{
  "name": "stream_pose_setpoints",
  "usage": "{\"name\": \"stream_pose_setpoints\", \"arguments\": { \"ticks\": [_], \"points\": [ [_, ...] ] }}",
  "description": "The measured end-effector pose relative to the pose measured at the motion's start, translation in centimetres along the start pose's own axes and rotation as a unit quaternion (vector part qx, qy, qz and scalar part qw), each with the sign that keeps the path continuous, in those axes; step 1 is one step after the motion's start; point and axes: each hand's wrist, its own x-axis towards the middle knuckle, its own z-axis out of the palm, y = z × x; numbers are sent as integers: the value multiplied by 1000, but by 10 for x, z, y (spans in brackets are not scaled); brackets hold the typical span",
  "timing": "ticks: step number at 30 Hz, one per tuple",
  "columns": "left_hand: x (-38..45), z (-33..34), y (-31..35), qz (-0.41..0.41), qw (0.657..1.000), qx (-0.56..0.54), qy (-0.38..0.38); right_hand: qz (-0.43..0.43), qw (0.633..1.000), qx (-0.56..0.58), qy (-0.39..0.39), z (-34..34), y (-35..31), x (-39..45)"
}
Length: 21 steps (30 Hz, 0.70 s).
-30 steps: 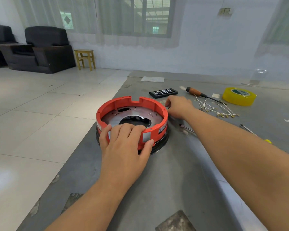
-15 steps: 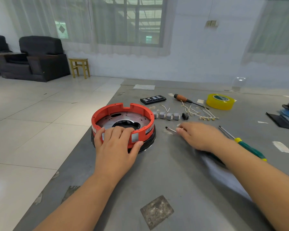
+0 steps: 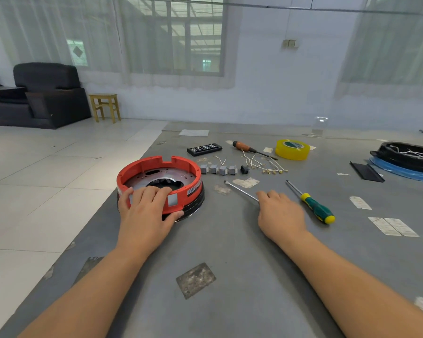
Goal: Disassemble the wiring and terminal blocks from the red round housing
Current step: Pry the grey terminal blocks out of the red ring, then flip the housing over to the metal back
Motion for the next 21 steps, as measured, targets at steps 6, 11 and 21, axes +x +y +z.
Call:
{"name": "stream_pose_setpoints", "arguments": {
  "ticks": [6,11,21],
  "points": [
    [-1,-1,-4,16,999,-31,-8,65,997,-46,15,0,10,8],
    [-3,-4,-7,28,998,-55,-20,97,993,-71,5,5,13,13],
    [1,-16,-8,35,986,-163,27,49,992,-94,71,2,2,9]
  ]
}}
